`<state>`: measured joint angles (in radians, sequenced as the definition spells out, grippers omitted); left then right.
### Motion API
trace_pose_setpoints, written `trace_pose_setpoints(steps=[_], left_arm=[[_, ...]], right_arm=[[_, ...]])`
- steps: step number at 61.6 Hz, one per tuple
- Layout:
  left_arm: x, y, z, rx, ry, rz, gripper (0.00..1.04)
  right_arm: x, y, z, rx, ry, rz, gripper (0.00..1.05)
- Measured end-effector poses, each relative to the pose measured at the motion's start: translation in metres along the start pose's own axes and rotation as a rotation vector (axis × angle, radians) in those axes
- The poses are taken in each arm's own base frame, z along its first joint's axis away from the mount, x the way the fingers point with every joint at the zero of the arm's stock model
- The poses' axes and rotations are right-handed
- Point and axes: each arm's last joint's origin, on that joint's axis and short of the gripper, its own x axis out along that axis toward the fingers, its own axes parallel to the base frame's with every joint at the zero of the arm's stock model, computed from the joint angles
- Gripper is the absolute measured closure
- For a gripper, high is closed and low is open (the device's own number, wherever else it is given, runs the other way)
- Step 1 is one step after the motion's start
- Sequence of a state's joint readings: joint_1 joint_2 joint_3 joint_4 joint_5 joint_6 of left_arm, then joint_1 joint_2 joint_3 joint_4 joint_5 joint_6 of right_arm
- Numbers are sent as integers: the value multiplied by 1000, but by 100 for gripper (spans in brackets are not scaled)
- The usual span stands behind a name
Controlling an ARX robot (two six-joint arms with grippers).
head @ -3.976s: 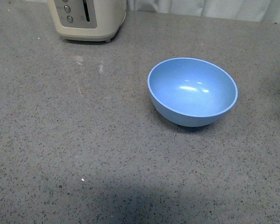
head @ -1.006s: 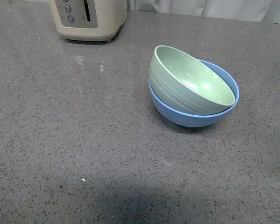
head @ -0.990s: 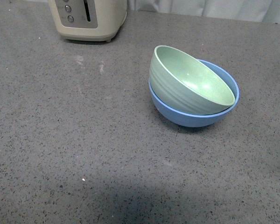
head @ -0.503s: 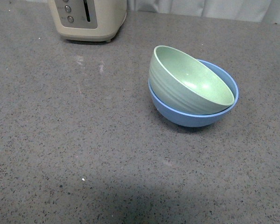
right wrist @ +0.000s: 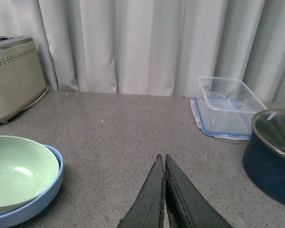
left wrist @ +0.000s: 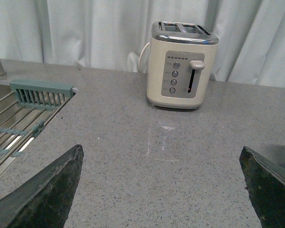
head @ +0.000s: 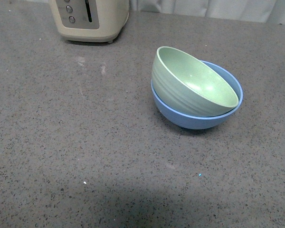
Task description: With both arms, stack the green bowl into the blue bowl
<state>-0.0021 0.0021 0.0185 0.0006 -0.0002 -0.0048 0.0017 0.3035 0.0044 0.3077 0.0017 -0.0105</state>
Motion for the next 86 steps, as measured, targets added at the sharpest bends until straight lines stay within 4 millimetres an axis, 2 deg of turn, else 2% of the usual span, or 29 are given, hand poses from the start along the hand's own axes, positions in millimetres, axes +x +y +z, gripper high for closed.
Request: trace_pose_setpoints(steps=[49,66,71,80,82,86], left_arm=[[0,0,0,0,0,-1,6],[0,0,0,0,0,0,6],[0,0,0,0,0,0,6],[0,0,0,0,0,0,6],[0,0,0,0,0,0,6],[0,0,0,0,0,0,6]], right_arm=[[-19,0,-3,-1,3,3,103],[-19,0,-3,0,7,3,56],[-19,0,-3,0,7,3,36],[-19,0,-3,0,9,3,11],[-19,0,-3,1,8,3,8],[-19,0,-3,1,7,3,10]])
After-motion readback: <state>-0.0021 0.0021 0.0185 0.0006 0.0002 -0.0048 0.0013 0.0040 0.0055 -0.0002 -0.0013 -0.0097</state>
